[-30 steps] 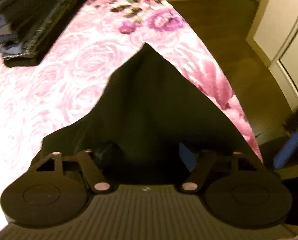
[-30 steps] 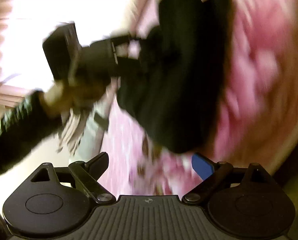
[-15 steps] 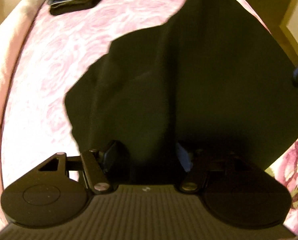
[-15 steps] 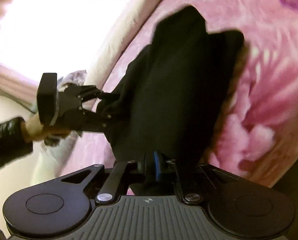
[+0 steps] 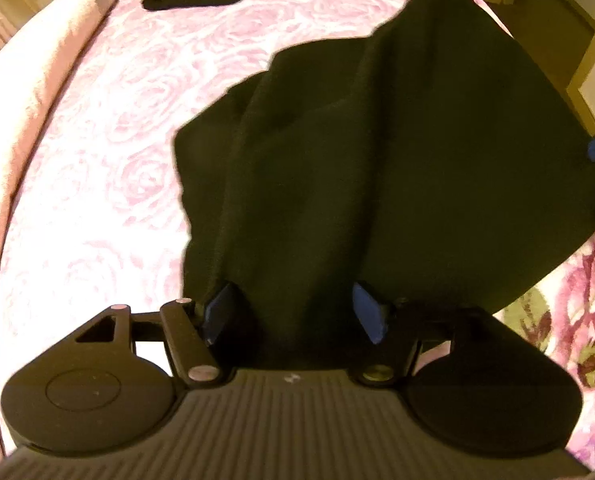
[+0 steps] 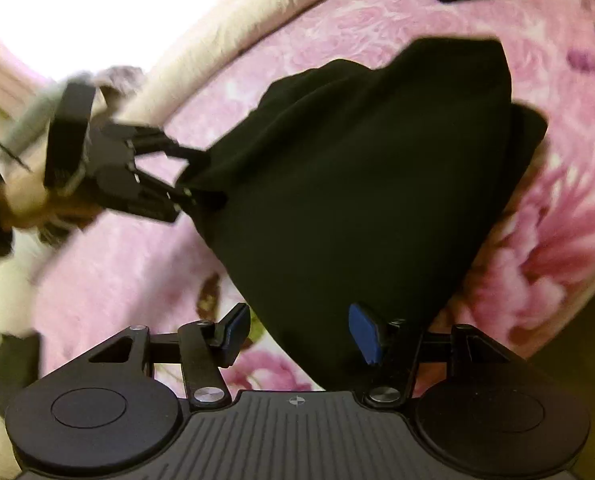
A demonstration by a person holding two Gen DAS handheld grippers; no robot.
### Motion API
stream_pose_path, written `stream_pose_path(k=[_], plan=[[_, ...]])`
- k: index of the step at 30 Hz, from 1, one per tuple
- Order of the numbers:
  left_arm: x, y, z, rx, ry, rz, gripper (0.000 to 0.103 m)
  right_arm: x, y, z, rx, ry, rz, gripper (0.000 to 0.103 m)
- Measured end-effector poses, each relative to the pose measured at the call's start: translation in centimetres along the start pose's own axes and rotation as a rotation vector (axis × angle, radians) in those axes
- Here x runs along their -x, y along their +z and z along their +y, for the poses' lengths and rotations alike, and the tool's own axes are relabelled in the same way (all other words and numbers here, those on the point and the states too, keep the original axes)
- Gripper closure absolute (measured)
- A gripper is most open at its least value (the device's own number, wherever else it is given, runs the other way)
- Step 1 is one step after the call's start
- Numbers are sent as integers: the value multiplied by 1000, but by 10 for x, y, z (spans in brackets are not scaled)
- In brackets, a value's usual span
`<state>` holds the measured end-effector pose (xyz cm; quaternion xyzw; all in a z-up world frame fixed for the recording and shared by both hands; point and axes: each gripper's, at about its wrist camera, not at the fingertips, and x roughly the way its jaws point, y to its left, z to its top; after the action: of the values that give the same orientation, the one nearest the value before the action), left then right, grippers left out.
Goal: Fold clothes
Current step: 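Fold the black jacket over with both tools and release it onto the bed cover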
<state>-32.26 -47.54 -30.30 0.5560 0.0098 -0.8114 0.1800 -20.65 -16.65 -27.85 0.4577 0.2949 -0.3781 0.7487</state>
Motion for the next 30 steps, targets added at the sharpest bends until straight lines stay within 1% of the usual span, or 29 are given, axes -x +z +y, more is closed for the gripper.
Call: stream_pose_path(k=[2, 3, 4, 5, 7, 8, 9, 11, 12, 14, 15, 16, 17, 18, 20, 21, 24, 26, 27, 29, 30], plan=[[7, -6, 14, 29, 51, 11, 39, 2, -2, 11, 28, -41, 31, 44], [9, -11, 23, 41, 78, 28, 42, 3, -6, 13, 34, -60, 48, 44], [11, -17, 32, 54, 104, 45, 46, 5, -10, 14, 34, -74, 51, 44], [14, -23, 41, 72, 110, 50, 45, 9, -13, 17, 31, -82, 46, 44], [26, -29, 53, 134, 81, 27, 45, 17, -17, 21, 22, -95, 29, 44], [31, -29, 52, 138, 73, 9, 46, 18, -18, 21, 14, -97, 13, 44], [36, -29, 49, 130, 68, -11, 50, 18, -17, 21, 10, -98, 1, 44], [41, -35, 39, 115, 33, -44, 50, 16, -15, 21, 10, -99, -10, 44], [38, -34, 33, 95, 23, -49, 48, 13, -15, 20, 18, -102, -6, 44], [25, -39, 27, 19, 48, -24, 49, 4, -14, 18, 39, -112, 6, 44], [17, -42, 31, -4, 52, -17, 47, -4, -15, 17, 50, -130, 22, 44], [9, -46, 37, -20, 51, -13, 41, -11, -14, 16, 58, -160, 41, 44], [5, -52, 45, -16, 35, -13, 38, -14, -16, 14, 58, -175, 47, 44], [3, -56, 53, -8, 20, -14, 33, -16, -19, 10, 57, -176, 43, 44], [5, -61, 63, -16, -5, -36, 32, -15, -22, 8, 63, -179, 36, 44], [10, -64, 64, -24, -15, -49, 34, -14, -23, 10, 73, -189, 38, 44], [25, -79, 42, -173, 36, -110, 41, -13, -23, 17, 91, -224, 46, 44], [34, -90, 26, -281, 77, -153, 36, -8, -21, 24, 105, -247, 41, 44], [36, -96, 16, -341, 104, -171, 32, -6, -20, 29, 122, -256, 33, 44], [30, -108, -5, -456, 136, -192, 31, -4, -17, 39, 159, -276, 22, 42], [23, -111, -14, -508, 150, -194, 31, -6, -17, 46, 183, -286, 22, 27]])
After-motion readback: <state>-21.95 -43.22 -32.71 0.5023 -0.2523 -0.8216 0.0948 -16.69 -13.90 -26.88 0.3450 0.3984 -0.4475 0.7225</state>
